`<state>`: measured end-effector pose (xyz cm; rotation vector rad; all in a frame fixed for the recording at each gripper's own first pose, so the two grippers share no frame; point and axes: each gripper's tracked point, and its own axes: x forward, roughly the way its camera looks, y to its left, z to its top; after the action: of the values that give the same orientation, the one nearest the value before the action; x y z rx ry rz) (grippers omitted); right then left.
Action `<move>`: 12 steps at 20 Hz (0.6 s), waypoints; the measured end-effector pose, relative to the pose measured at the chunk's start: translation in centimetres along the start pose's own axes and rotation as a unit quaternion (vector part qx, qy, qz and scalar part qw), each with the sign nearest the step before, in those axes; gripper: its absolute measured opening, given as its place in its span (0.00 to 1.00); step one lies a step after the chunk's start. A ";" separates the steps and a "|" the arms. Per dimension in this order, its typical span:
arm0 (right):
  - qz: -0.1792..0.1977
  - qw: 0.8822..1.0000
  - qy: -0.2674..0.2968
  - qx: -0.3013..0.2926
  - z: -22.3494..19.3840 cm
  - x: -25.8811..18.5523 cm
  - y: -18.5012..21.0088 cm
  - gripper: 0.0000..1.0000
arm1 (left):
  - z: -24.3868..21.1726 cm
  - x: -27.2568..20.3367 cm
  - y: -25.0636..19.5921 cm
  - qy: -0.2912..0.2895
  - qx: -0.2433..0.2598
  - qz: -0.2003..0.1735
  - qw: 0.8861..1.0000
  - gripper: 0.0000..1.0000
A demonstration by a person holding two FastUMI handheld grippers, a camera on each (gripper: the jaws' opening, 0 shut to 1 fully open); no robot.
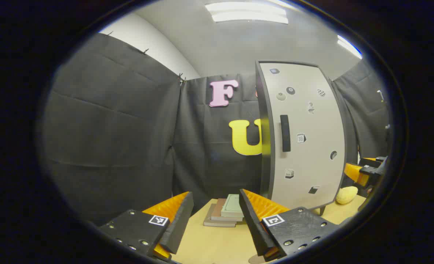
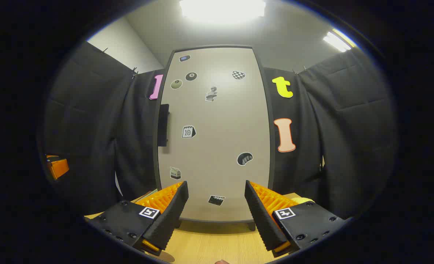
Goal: Open the cabinet door with the right hand, grasp the bottle in the cabinet with the left hand and place it on the coaster, then close the cabinet door with the right hand.
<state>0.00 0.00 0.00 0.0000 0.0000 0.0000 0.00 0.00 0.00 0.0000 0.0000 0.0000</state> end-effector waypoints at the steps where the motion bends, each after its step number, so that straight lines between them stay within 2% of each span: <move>1: 0.000 1.000 -0.001 0.002 0.0 0.0 -0.1 0.98 | 0.1 0.0 -0.1 -0.001 0.000 0.000 1.000 0.78; 7: -0.001 1.000 -0.005 0.003 0.2 0.0 -0.4 0.98 | 0.5 0.0 -0.6 -0.007 0.005 -0.004 1.000 0.78; 8: 0.000 1.000 -0.005 0.003 0.2 0.1 -0.3 0.97 | 0.6 0.0 -0.7 -0.008 0.007 -0.003 1.000 0.75; 12: 0.001 1.000 -0.007 0.002 0.3 0.2 -0.4 0.98 | 0.8 -0.1 -0.7 -0.012 0.011 -0.002 1.000 0.78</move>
<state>0.19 -0.45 0.34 0.0030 -0.0132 0.0015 -0.12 -0.70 0.75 0.0213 -0.0234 -0.0041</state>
